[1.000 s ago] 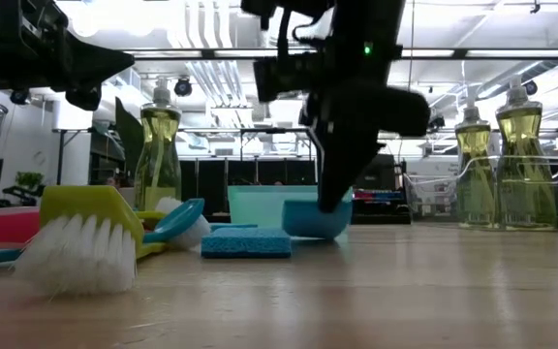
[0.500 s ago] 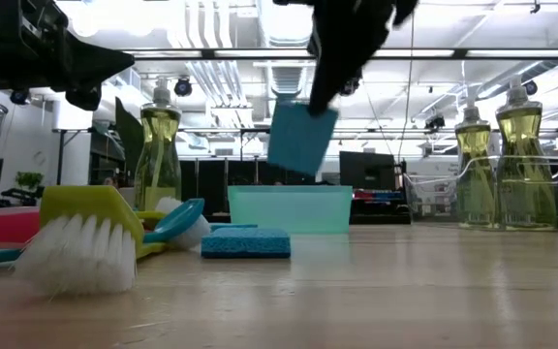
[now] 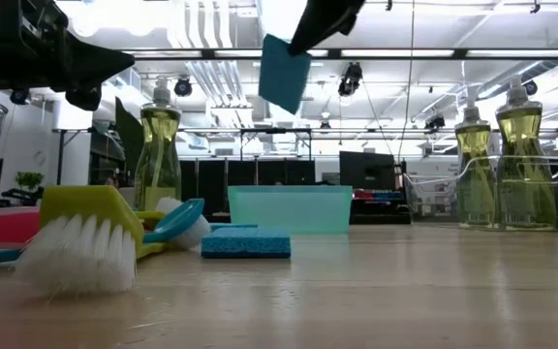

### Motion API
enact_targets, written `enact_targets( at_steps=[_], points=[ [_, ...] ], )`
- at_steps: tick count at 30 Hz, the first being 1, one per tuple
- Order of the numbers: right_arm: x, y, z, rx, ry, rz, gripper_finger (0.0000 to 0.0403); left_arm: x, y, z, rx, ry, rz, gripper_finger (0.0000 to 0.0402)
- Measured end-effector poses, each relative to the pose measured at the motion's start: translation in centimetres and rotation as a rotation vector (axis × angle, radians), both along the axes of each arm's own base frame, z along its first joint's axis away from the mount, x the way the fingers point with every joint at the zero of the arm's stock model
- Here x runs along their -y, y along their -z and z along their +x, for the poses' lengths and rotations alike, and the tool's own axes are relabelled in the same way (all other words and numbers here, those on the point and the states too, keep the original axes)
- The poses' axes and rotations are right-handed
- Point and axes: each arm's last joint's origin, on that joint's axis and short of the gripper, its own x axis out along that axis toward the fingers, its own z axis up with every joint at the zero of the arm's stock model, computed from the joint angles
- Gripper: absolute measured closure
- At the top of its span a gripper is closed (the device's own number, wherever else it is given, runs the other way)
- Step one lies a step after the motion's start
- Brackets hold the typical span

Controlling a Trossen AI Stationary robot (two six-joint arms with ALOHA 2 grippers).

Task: Pick & Place Kitchen Sink Supplies
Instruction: Put the blue sponge into the green bin

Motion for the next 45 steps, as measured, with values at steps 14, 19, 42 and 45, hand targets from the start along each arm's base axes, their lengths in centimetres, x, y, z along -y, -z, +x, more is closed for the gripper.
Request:
enact_targets(
  at_steps=[14,19,42,45],
  points=[
    [5.9,1.7,1.7,-0.084,0.053,-0.182,0.0394,0.0,0.0,0.0,-0.003,0.000,0.000,0.0399],
    [7.5,3.9,2.7,-0.160,0.066,-0.195,0.0394,0.0,0.0,0.0,-0.002,0.000,0.000,0.0399],
    [12.8,13.4,5.2,-0.438,0.091,-0.202,0.0394,0.0,0.0,0.0,-0.004,0.000,0.000,0.0399],
    [13.1,14.4,5.4,-0.461,0.090,-0.201,0.0394,0.0,0.0,0.0,-0.004,0.000,0.000,0.0399]
  ],
)
